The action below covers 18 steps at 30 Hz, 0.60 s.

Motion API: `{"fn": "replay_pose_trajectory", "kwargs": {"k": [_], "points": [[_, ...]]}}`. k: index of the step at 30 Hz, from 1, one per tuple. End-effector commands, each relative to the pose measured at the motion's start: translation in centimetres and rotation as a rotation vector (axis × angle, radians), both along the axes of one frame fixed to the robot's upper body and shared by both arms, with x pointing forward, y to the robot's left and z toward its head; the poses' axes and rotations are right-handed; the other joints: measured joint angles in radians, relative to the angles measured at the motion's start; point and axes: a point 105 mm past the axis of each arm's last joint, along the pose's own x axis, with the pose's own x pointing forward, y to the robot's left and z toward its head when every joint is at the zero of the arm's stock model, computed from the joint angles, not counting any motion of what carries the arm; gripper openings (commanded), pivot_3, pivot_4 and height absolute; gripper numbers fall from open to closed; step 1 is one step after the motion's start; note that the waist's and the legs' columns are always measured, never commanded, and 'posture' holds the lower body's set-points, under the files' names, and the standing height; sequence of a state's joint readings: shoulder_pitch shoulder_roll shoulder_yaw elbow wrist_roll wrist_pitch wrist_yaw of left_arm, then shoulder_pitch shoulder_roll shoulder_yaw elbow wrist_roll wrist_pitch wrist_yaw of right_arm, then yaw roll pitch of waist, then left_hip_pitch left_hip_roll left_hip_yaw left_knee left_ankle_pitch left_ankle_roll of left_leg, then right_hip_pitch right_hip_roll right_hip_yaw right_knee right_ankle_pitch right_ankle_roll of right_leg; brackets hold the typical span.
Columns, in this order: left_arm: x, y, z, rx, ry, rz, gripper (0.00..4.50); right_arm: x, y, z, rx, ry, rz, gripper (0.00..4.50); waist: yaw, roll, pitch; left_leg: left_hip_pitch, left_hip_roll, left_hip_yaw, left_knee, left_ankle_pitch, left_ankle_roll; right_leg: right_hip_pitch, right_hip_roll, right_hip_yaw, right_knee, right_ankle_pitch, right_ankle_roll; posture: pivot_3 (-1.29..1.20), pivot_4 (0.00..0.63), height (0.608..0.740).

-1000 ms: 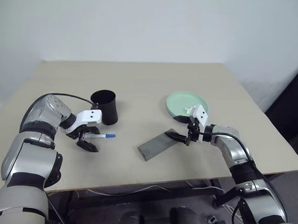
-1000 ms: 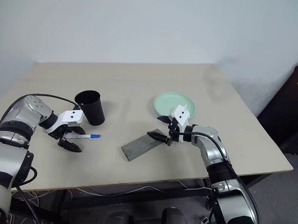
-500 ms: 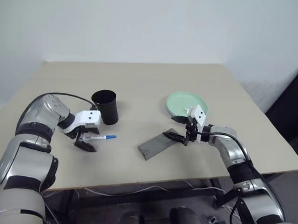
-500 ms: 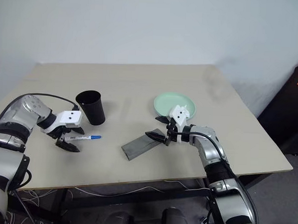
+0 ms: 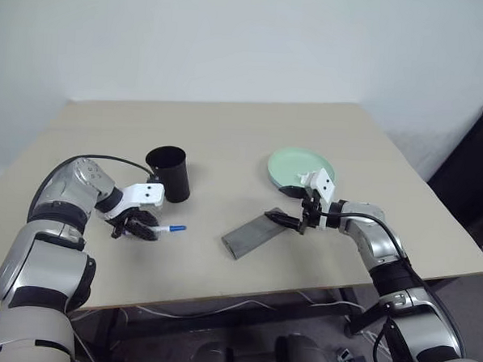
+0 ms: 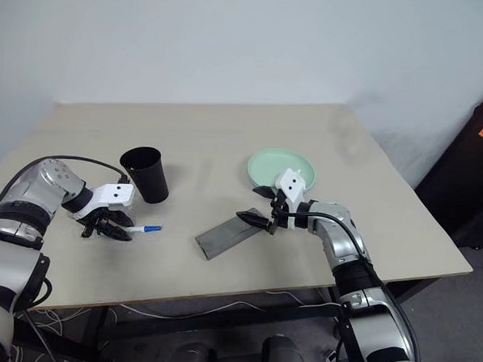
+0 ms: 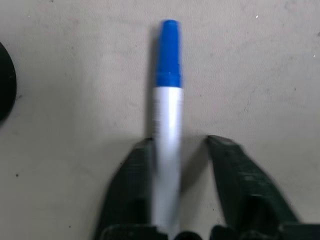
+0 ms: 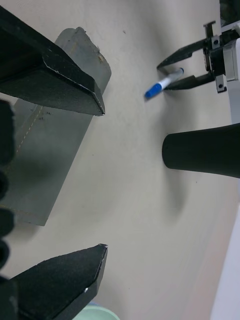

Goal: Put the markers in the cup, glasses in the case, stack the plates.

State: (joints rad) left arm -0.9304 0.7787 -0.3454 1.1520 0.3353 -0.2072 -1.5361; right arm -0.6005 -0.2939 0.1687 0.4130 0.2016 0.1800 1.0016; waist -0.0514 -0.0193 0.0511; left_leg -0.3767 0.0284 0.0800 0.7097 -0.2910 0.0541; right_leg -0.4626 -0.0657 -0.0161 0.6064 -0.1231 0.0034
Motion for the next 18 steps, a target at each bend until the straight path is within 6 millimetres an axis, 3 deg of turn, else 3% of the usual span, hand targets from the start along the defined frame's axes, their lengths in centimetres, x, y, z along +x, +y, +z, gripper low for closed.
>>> {"fn": "replay_pose_trajectory", "kwargs": {"k": [1, 6, 11, 18], "points": [[-0.2, -0.4, -0.1, -0.014, 0.032, -0.015, 0.23, 0.4, -0.1, 1.8, 0.019, -0.067, -0.001, 4.46, 0.000, 0.000, 0.000, 0.000, 0.000, 0.000, 0.000, 0.000, 0.000, 0.000, 0.000, 0.000, 0.000, 0.000, 0.000, 0.00, 0.000, 0.720], [-0.1, -0.7, 0.4, -0.038, 0.011, -0.032, 0.07, 0.5, -0.1, 1.9, 0.018, -0.069, 0.000, 4.46, 0.000, 0.000, 0.000, 0.000, 0.000, 0.000, 0.000, 0.000, 0.000, 0.000, 0.000, 0.000, 0.000, 0.000, 0.000, 0.00, 0.000, 0.720], [0.7, -2.6, 2.1, -0.140, -0.069, -0.098, 0.07, 0.4, 0.0, 1.7, 0.016, -0.065, 0.002, 4.46, 0.002, 0.000, 0.000, -0.001, 0.000, 0.000, 0.000, 0.000, 0.000, -0.001, 0.000, 0.000, 0.000, 0.000, 0.000, 0.00, 0.000, 0.720], [2.3, -7.1, 7.0, -0.440, -0.265, -0.111, 0.07, 0.1, -0.1, 1.6, 0.013, -0.060, 0.009, 4.46, 0.004, -0.001, 0.000, -0.002, 0.001, -0.002, 0.000, 0.000, 0.000, -0.001, -0.002, 0.000, -0.001, 0.000, 0.000, 0.00, 0.000, 0.720]]}}
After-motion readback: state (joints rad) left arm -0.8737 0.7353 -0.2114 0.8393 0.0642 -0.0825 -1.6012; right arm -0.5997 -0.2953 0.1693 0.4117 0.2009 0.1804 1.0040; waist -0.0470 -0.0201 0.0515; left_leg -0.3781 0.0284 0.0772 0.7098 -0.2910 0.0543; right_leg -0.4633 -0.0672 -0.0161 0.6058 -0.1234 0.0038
